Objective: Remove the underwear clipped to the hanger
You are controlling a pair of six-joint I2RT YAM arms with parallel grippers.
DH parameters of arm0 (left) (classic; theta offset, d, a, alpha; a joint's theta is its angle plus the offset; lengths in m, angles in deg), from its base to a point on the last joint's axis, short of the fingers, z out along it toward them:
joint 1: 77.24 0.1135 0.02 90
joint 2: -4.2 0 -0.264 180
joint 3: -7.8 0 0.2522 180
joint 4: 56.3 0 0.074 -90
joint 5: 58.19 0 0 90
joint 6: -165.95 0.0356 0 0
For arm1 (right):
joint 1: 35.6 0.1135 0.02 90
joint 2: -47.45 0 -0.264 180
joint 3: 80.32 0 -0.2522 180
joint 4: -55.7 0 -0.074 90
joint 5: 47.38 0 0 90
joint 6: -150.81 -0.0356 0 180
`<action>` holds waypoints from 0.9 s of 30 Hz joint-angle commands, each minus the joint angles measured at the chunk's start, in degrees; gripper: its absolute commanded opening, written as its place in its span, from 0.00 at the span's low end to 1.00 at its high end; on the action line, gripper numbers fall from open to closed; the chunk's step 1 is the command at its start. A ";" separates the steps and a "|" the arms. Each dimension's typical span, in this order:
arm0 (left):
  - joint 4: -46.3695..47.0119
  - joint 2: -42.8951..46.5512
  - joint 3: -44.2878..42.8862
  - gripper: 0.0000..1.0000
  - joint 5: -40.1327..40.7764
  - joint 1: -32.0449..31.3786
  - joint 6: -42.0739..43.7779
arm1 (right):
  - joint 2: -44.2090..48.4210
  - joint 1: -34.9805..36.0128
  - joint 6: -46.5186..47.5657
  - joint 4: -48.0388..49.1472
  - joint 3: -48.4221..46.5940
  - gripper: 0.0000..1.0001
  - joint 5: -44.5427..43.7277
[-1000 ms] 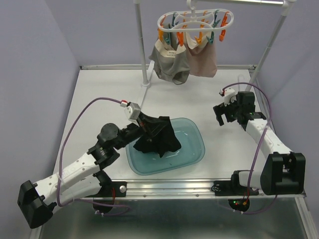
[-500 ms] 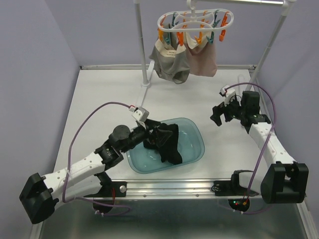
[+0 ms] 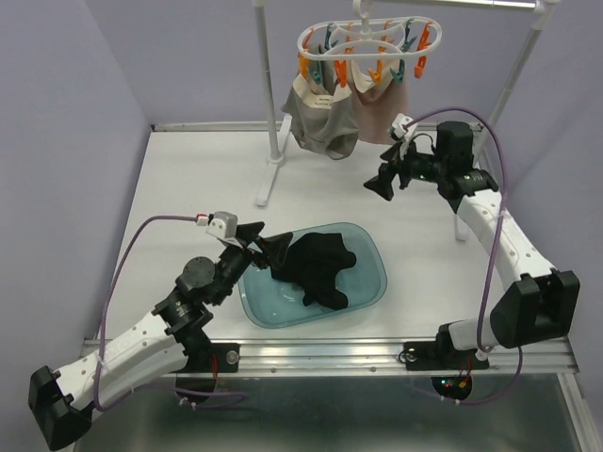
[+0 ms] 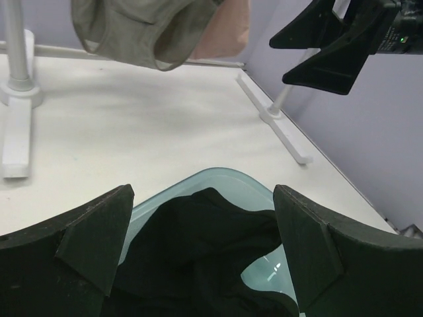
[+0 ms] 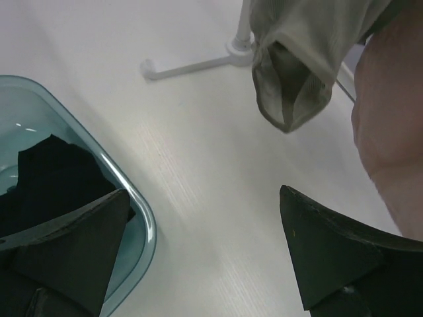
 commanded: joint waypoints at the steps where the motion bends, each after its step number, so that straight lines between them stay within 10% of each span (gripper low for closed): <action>1: -1.00 5.02 1.34 0.99 6.86 -0.16 -1.40 | -2.96 4.64 -1.70 2.29 -9.42 1.00 -8.29; 27: -3.55 14.78 3.20 0.99 5.73 -0.16 -6.77 | -14.66 11.15 15.97 20.82 -14.45 1.00 -24.82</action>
